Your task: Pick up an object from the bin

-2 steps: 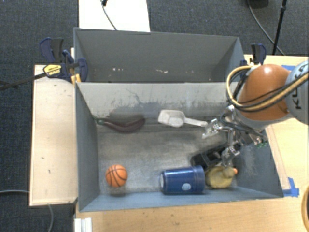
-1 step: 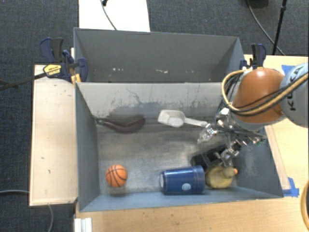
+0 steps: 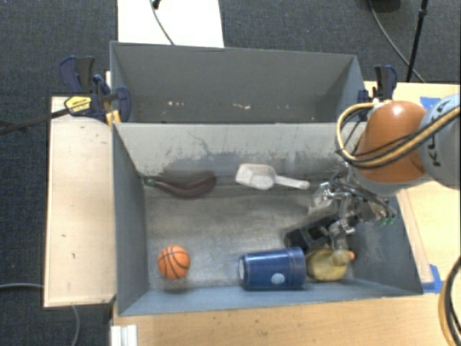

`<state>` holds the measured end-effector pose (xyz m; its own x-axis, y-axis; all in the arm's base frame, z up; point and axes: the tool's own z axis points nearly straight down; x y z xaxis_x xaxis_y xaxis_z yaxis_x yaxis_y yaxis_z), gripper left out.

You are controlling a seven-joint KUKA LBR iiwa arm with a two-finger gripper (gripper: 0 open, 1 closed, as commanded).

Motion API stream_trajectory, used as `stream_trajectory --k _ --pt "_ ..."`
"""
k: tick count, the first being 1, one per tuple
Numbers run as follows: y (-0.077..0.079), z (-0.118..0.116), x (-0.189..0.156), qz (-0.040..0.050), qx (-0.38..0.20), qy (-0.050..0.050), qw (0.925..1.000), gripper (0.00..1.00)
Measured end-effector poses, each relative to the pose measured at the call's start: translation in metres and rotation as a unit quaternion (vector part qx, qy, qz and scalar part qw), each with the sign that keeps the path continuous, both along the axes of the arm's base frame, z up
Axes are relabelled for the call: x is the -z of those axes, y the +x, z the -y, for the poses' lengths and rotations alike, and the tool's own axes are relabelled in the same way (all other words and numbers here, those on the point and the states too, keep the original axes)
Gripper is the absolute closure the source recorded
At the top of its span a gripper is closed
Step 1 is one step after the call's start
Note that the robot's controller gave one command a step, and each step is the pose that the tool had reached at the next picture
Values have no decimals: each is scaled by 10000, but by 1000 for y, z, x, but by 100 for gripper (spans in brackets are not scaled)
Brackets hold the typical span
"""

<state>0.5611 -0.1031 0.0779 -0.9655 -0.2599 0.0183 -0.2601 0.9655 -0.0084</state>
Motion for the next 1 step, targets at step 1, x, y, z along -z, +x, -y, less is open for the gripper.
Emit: stream_trajectory --k 1 --pt "0 0 0 0 -2 0 10000 100"
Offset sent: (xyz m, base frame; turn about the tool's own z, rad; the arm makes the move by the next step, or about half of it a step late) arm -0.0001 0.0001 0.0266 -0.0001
